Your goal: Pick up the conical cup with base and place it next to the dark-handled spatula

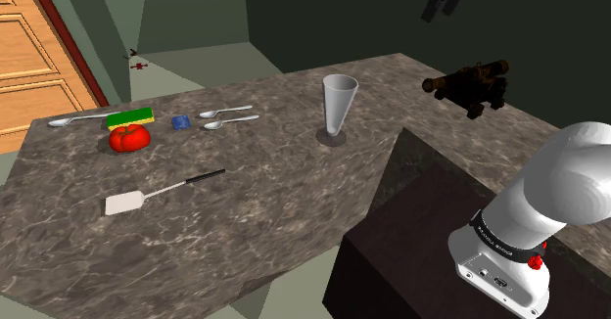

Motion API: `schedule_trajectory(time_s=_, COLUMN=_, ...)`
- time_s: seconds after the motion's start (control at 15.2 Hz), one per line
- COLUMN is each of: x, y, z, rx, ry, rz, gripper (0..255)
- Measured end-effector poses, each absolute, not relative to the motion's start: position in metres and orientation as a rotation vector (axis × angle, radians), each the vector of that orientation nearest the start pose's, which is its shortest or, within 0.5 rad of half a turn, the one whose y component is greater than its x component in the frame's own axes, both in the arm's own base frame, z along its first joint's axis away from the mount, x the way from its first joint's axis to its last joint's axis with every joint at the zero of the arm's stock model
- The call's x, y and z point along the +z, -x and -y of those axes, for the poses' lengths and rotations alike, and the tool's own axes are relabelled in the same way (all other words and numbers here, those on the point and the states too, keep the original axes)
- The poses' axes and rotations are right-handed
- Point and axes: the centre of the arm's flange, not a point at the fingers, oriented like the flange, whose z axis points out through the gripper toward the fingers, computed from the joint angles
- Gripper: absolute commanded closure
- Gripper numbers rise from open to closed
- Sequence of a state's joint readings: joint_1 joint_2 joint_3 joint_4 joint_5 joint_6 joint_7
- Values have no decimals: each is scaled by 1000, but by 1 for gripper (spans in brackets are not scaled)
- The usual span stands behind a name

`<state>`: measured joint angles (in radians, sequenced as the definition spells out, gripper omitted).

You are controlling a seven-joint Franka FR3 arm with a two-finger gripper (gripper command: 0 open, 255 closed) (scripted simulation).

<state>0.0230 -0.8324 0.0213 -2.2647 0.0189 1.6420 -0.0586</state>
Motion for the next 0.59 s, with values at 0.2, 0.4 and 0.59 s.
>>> schedule_trajectory(time_s=0.2, x=645, y=-311, z=-16, rx=-315, ry=3112, rz=142, gripper=0)
schedule_trajectory(time_s=0.4, x=621, y=-340, z=-7, rx=-283, ry=3094, rz=115, gripper=0)
schedule_trajectory(time_s=0.59, x=594, y=-373, z=1, rx=-251, ry=3074, rz=88, gripper=0)
